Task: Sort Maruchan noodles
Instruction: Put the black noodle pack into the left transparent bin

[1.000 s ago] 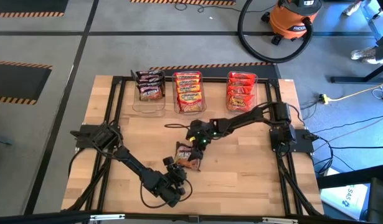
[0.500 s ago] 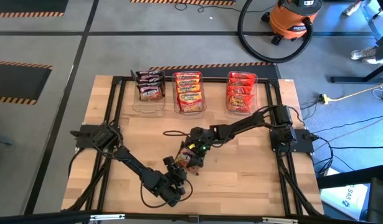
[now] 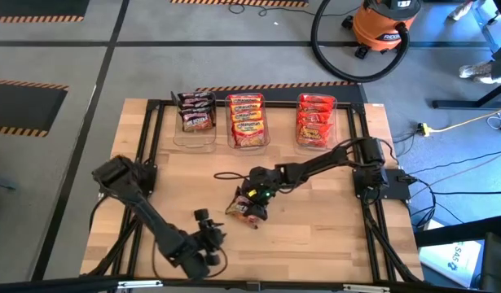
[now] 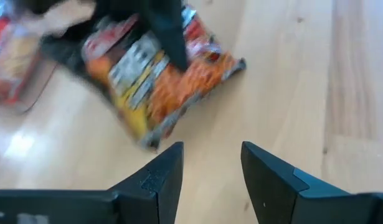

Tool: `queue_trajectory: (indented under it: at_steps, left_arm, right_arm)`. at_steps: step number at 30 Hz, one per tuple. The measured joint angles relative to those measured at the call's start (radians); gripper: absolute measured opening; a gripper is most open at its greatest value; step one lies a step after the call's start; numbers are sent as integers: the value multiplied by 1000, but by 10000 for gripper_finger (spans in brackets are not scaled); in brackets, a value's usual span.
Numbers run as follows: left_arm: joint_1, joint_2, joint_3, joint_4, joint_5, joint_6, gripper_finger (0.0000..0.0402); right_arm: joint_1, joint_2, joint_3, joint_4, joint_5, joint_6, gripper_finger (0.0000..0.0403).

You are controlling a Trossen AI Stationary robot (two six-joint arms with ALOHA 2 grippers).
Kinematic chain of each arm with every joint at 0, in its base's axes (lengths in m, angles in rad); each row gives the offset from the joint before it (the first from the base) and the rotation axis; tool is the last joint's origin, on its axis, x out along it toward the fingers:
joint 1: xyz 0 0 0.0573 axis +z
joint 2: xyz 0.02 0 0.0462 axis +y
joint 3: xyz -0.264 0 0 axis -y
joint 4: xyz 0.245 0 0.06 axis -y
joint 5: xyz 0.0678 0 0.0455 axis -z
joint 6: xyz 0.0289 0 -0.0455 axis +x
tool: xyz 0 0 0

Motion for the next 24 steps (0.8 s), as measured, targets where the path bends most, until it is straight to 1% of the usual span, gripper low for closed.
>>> queue_trajectory:
  at_steps: [2, 5, 6, 9, 11, 13, 16, 19, 22, 24]
  left_arm:
    - [-13, -39, -29, -21, 6, -45, 156]
    - [-26, -109, -112, -11, 4, -117, 156]
    - [-27, -135, -145, 3, -4, -145, 156]
    - [-20, -225, -254, 60, -20, -223, 156]
    - [-1, -295, -329, 142, -17, -230, 156]
    - [25, -370, -399, 244, 8, -197, 156]
    - [74, -465, -489, 385, 76, -87, 156]
    - [127, -534, -553, 470, 135, 14, 156]
    - [188, -573, -585, 512, 207, 78, 156]
    - [224, -574, -584, 535, 247, 116, 156]
  right_arm:
    - [9, -14, 0, 3, 26, -11, 95]
    - [22, -45, 0, -21, 47, -52, 108]
    - [26, -55, 0, -29, 59, -69, 108]
    - [49, -84, 0, -54, 140, -120, 101]
    - [60, -101, 0, -75, 183, -158, 95]
    - [65, -103, 1, -67, 211, -184, 94]
    - [63, -114, 7, -107, 221, -219, 100]
    - [61, -114, 43, -207, 206, -279, 101]
    - [62, -114, 90, -300, 282, -353, 97]
    - [61, -115, 111, -343, 322, -392, 97]
